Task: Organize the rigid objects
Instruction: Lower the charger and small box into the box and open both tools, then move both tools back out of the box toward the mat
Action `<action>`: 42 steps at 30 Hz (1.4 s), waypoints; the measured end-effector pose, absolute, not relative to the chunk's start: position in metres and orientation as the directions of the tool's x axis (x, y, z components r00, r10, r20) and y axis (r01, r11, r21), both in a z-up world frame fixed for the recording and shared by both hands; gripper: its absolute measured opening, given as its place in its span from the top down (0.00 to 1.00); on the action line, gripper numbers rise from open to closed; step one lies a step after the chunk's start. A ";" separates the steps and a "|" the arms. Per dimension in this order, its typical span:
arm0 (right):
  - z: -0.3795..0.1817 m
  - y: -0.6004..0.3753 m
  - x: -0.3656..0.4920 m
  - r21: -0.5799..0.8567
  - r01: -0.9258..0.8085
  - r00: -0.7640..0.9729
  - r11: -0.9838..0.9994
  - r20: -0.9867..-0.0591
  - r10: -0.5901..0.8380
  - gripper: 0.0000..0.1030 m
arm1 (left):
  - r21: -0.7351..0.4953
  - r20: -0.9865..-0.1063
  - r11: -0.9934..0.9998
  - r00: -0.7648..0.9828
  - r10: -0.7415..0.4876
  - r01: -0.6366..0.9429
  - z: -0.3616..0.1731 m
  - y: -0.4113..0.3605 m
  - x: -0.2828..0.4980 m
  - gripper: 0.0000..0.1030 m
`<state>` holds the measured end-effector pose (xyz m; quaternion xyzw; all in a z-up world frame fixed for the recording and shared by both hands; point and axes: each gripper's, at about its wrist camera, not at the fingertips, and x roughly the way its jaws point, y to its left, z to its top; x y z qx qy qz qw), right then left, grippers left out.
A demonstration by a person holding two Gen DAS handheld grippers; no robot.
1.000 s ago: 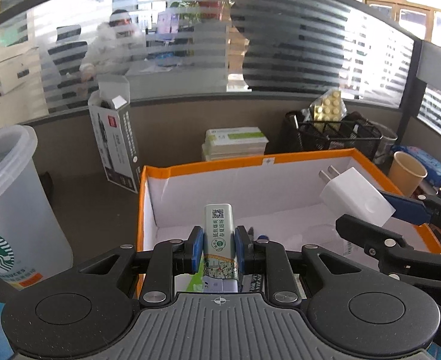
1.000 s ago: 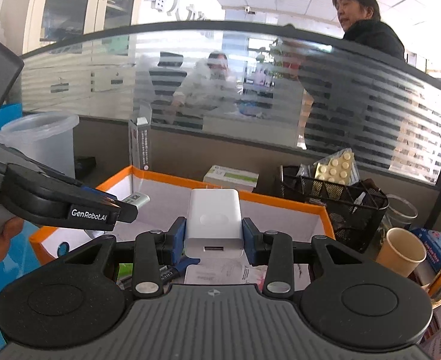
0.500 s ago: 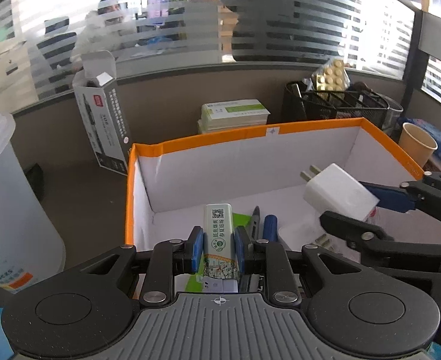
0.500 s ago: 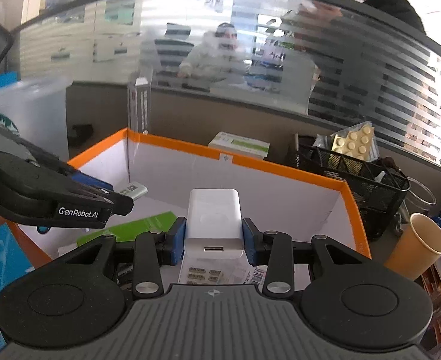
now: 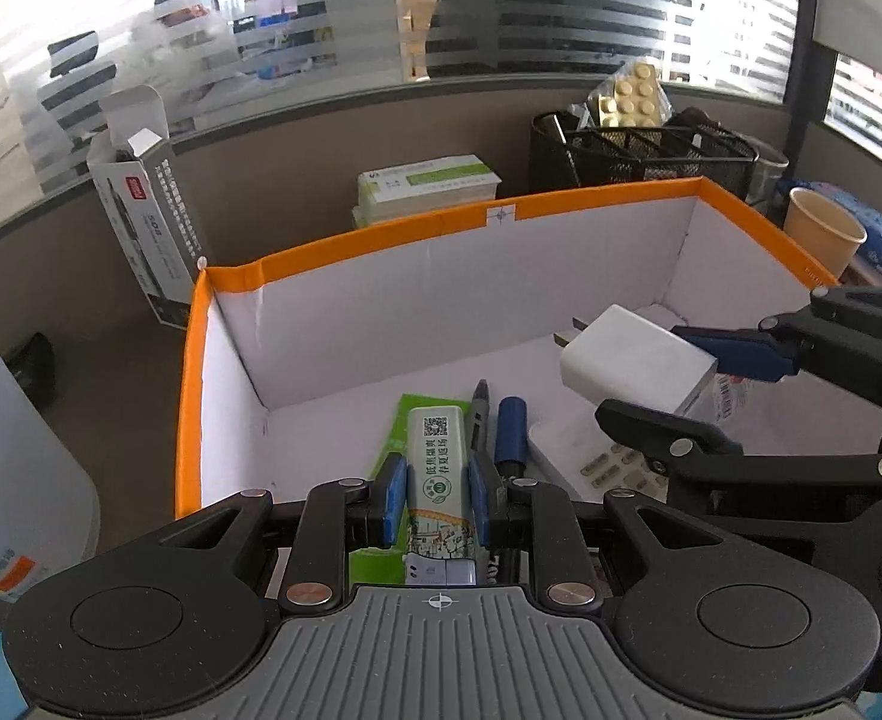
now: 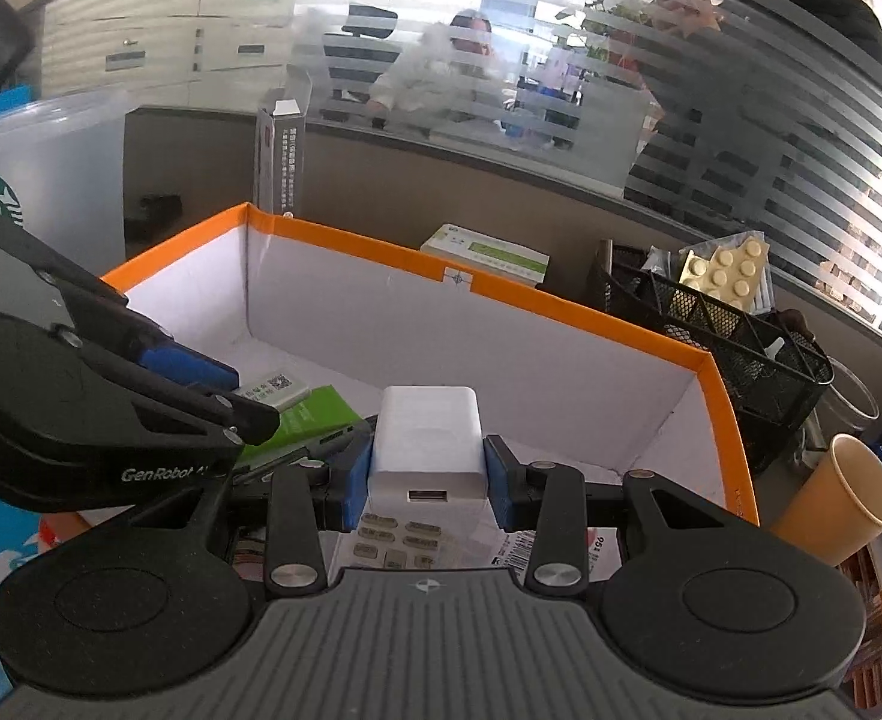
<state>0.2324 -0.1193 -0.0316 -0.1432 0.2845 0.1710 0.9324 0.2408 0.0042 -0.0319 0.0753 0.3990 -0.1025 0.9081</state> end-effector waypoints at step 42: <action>0.018 -0.147 0.130 -0.140 -0.236 0.919 0.962 -0.355 0.174 0.33 | 0.014 -0.585 0.980 0.796 -0.152 0.197 0.013 0.045 0.149 0.19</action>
